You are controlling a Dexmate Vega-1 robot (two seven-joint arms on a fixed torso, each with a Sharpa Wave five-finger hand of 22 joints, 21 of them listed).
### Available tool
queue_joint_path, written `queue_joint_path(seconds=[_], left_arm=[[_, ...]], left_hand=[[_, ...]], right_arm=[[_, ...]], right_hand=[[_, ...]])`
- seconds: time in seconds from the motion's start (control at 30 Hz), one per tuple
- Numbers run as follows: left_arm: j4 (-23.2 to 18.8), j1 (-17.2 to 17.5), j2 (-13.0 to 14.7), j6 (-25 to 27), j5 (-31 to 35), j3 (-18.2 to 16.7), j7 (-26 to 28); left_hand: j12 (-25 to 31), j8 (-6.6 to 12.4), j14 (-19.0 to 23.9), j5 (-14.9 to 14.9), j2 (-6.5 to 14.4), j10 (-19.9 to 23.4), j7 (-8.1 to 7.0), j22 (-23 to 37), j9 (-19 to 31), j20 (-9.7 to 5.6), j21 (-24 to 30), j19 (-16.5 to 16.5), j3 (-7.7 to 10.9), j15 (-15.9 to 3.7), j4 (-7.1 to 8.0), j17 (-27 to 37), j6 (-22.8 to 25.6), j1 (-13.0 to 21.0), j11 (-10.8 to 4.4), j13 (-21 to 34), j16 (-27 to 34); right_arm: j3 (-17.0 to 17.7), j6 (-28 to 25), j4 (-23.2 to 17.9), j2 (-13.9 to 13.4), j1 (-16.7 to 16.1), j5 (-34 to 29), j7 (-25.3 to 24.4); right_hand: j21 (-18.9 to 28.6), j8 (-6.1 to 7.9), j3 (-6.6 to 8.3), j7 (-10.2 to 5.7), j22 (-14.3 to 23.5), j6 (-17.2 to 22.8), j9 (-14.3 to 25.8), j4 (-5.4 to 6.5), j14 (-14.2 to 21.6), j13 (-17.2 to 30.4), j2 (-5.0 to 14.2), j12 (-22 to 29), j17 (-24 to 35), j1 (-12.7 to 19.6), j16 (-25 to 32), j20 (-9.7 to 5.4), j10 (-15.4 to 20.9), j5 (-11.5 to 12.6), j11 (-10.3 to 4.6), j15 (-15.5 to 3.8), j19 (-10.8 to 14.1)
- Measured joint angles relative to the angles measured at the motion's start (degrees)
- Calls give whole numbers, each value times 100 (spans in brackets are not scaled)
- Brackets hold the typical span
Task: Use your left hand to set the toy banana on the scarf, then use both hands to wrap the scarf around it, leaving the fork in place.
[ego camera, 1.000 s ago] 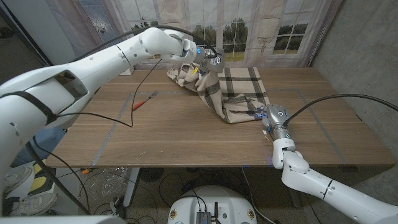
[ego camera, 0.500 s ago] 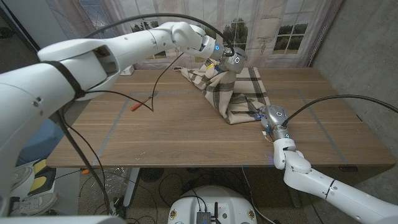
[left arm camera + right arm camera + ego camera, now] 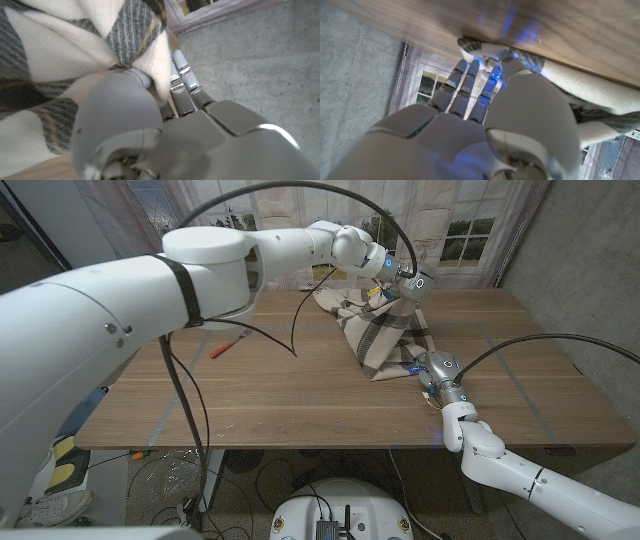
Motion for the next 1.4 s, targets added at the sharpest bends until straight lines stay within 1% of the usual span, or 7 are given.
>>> queue_joint_path(seconds=[0.13, 0.33, 0.53, 0.87, 0.97, 1.17, 1.4], left_arm=[[719, 23, -334, 190, 73, 36, -24], [981, 100, -450, 374, 217, -45, 34], [1063, 180, -496, 508, 320, -152, 200], [1160, 329, -525, 720, 338, -354, 491], [1246, 367, -555, 780, 249, -396, 627], [1434, 410, -544, 854, -47, -371, 1110], [1400, 412, -397, 897, -628, -248, 1732]], left_hand=[[-59, -27, 0, 0, 0, -30, -19, 0, -5, -15, 44, -14, 0, -3, 0, -33, -52, 0, -28, -47, -48], [-357, -230, -138, -13, 31, -255, -98, 1, -74, -7, 44, -135, 56, -147, -45, -181, -430, -31, -47, -214, -270], [-966, -654, -773, 27, 7, -686, -241, -27, -212, 15, 44, -392, 185, 47, -10, -489, -1094, -284, -10, -564, -668], [-1952, -1260, -2120, -16, -478, -1917, -561, -53, -583, 10, -434, -755, -747, 323, 826, -884, -2626, -2312, 71, -1245, -1092], [-2017, -1260, -2636, -16, -481, -2448, -590, -53, -676, 218, -705, -975, -967, 382, 1046, -962, -3118, -2839, 166, -1420, -1143], [-2017, -1260, -3152, -16, -414, -2940, -579, -53, -734, 462, -1017, -1219, -1157, 416, 1303, -1054, -3618, -3448, 157, -1607, -1143], [-2017, -1260, -3371, -16, -426, -3132, -567, -52, -742, 511, -1176, -1331, -1272, 440, 1464, -1087, -3812, -3808, 168, -1695, -1143]], right_arm=[[34, 57, -1, -25, -31, 0, 26], [83, 91, -8, -53, -69, 14, 38], [114, 97, -9, -60, -87, 22, 51], [138, 81, -9, -52, -71, 30, 124], [132, 57, -9, -44, -34, 30, 174], [88, 0, -9, -30, 48, -16, 321], [22, -67, -40, -16, 167, -70, 444]], right_hand=[[0, -5, 0, -1, 0, -1, -9, 0, 0, -8, 0, 0, -7, 0, -13, 0, 0, 0, 0, 0, 0], [-9, -44, 0, -10, 0, -58, -16, 0, 1, -8, 0, -49, -39, 0, -90, 0, -52, 0, 9, 0, 0], [-32, -205, 0, -33, 0, -342, -9, 0, 1, -8, 0, -135, -88, 0, -193, 0, -129, 0, 84, 0, 0], [-75, -541, -1, -100, 0, -882, -50, 48, -21, 8, -178, -297, -187, -180, -425, 68, -403, 0, 196, -22, -19], [-97, -647, 18, -92, 0, -1021, -55, 67, -34, 24, -220, -339, -204, -282, -493, 98, -492, 22, 245, -8, -36], [-117, -820, 16, -142, 0, -1270, -55, 113, -93, 35, -256, -438, -228, -438, -585, 105, -615, 23, 287, -12, -43], [-162, -932, 16, -129, 0, -1452, -55, 159, -166, 35, -324, -520, -227, -627, -678, 135, -751, 22, 359, 0, -73]])
